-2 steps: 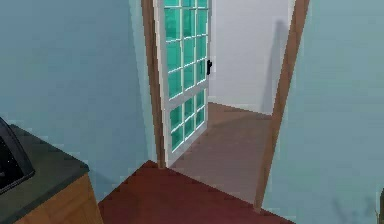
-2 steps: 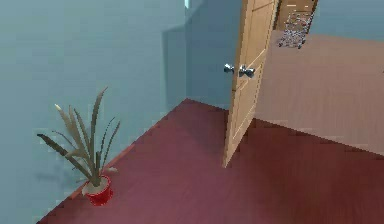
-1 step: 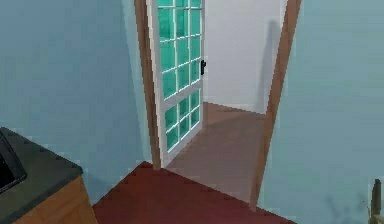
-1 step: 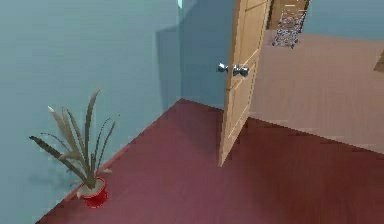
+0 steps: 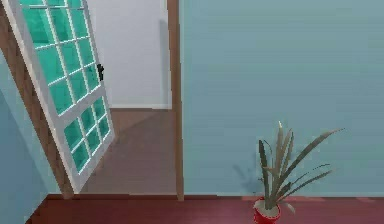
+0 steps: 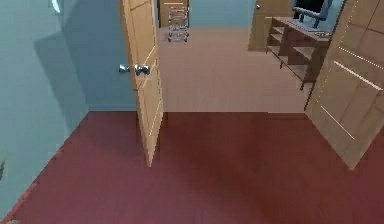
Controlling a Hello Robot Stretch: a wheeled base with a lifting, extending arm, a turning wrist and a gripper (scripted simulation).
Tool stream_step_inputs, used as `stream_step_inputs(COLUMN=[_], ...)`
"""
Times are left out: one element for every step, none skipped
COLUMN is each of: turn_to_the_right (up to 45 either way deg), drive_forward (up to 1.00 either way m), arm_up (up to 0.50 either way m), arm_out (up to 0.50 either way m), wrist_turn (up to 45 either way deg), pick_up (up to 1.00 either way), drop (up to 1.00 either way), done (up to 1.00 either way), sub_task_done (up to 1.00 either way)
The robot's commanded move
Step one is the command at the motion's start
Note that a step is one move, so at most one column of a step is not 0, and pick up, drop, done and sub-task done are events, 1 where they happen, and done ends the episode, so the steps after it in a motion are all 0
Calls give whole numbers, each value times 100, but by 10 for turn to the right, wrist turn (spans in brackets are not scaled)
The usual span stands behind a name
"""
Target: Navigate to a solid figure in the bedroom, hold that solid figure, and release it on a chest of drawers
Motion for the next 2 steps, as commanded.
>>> stream_step_inputs(turn_to_the_right=[0,-450], drive_forward=[60,0], arm_up=[0,0], arm_out=[0,0], wrist_turn=[0,0], pick_up=[0,0], drop=[0,0], done=[0,0], sub_task_done=[0,0])
